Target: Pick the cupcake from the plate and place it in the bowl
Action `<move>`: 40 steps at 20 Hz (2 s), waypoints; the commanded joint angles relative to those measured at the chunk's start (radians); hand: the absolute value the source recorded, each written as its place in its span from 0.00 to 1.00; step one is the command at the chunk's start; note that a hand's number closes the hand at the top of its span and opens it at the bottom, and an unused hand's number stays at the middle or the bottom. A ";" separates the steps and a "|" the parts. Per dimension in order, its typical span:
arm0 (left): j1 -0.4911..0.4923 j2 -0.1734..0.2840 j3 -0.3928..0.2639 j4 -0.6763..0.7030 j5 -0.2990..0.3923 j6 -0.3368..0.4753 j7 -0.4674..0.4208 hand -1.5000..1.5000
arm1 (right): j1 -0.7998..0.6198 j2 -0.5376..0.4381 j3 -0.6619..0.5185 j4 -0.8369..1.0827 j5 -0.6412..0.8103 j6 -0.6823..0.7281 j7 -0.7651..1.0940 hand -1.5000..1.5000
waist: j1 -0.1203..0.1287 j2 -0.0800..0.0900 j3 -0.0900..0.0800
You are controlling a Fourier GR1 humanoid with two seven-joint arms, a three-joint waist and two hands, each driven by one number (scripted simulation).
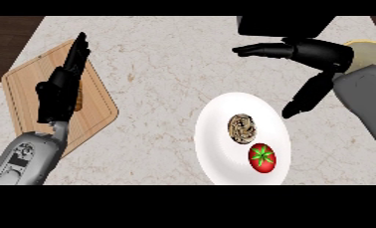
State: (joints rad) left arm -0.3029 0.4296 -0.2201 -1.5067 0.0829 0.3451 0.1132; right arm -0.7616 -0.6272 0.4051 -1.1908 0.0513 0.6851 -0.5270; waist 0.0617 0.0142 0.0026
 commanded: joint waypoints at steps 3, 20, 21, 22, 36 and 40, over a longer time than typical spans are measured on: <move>0.005 -0.007 0.003 0.007 -0.024 0.011 0.010 0.50 | -0.080 0.025 0.159 0.031 0.141 0.094 -0.175 0.00 | -0.018 -0.002 -0.002; 0.068 -0.006 0.058 -0.079 -0.043 -0.028 0.059 0.50 | -0.057 0.093 0.426 0.153 0.453 -0.134 -0.214 0.00 | -0.045 -0.012 -0.002; 0.086 -0.022 0.051 -0.073 -0.054 -0.024 0.031 0.50 | -0.056 0.150 0.431 0.180 0.468 -0.168 -0.207 0.00 | -0.043 -0.012 -0.002; 0.062 -0.007 0.078 -0.082 -0.036 -0.041 0.074 0.50 | -0.066 0.117 0.418 0.187 0.466 -0.132 -0.228 0.00 | -0.047 -0.012 -0.002; 0.089 -0.080 0.098 -0.049 -0.110 -0.053 0.011 0.50 | -0.070 0.298 0.404 0.343 0.582 -0.169 -0.240 0.00 | -0.052 -0.012 -0.003; 0.105 -0.076 0.098 -0.114 -0.114 -0.063 0.063 0.50 | 0.017 0.302 0.467 0.295 0.668 -0.340 -0.295 1.00 | -0.054 -0.015 -0.002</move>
State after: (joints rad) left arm -0.2322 0.3756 -0.1059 -1.5704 -0.0069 0.2698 0.1590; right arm -0.8048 -0.3413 0.8454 -0.8754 0.6638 0.3884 -0.7431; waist 0.0094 -0.0008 -0.0013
